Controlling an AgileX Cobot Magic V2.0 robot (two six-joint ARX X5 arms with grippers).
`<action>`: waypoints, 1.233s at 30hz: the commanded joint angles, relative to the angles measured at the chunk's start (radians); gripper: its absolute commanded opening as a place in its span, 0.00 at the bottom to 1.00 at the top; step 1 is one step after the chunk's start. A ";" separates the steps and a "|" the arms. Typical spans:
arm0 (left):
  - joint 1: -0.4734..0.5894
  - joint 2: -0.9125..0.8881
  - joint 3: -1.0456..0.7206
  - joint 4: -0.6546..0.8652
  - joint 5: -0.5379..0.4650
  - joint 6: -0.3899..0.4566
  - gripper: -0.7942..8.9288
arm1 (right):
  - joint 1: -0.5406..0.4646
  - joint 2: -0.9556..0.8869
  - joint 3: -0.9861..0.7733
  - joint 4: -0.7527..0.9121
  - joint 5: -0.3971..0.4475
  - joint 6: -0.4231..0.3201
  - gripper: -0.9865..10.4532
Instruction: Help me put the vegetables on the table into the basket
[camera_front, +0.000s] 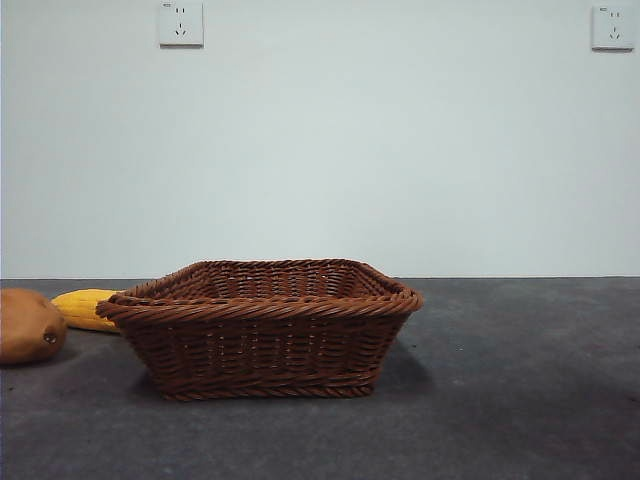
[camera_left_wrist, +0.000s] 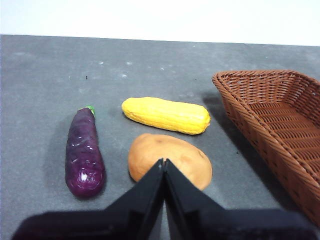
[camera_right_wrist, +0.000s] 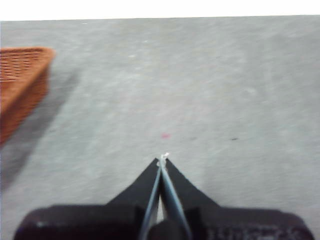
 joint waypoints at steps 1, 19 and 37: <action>0.001 0.000 -0.011 0.005 0.005 -0.026 0.08 | 0.000 -0.001 -0.006 0.013 -0.014 0.043 0.09; 0.001 0.211 0.372 -0.130 0.151 -0.194 0.08 | 0.000 0.324 0.424 -0.086 -0.179 0.166 0.08; -0.035 0.509 0.943 -0.578 0.319 -0.005 0.08 | 0.001 0.715 1.037 -0.592 -0.358 -0.099 0.08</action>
